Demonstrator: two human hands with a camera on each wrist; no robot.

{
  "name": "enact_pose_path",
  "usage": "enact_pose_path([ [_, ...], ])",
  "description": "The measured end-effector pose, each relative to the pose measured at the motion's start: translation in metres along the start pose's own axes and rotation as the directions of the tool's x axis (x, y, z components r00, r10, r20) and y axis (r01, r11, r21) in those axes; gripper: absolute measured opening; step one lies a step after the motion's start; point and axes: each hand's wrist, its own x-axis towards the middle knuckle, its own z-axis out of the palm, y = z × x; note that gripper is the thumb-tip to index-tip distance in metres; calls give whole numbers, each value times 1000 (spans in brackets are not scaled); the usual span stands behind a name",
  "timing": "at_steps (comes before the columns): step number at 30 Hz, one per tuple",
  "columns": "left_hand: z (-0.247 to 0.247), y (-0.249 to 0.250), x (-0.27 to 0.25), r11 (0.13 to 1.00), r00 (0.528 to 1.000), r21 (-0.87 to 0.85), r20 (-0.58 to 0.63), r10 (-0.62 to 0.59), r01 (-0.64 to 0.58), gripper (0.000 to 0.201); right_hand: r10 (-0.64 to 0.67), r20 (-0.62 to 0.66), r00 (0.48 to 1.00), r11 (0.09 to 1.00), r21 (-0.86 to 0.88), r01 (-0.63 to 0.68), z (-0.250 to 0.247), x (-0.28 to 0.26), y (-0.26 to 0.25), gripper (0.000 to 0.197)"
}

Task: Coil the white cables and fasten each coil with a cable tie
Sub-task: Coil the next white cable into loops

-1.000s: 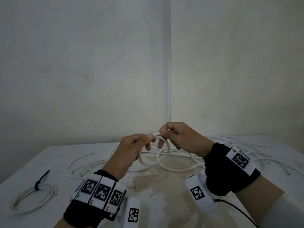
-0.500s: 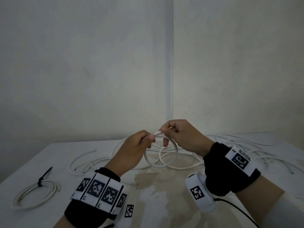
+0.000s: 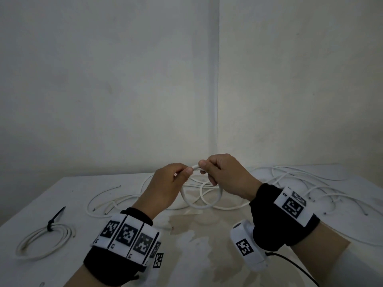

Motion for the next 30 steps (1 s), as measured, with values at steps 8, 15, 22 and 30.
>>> enact_pose_path([
  [8, -12, -4, -13, 844, 967, -472, 117, -228, 256, 16, 27, -189, 982, 1000, -7, -29, -8, 1, 18, 40],
  [15, -2, -3, -12, 825, 980, -530, 82, -182, 198, 8, 33, -262, 964, 999, 47, -21, -7, -2, 13, 36],
  [22, 13, 4, -15, 818, 984, -555, 7, -180, 154, 34, 83, -232, 969, 983, 181, -40, 4, -6, 7, 35],
  [30, 14, 1, -11, 939, 969, -323, -171, -180, 118, 10, 106, -149, 983, 950, 309, -55, 0, -11, 3, 33],
])
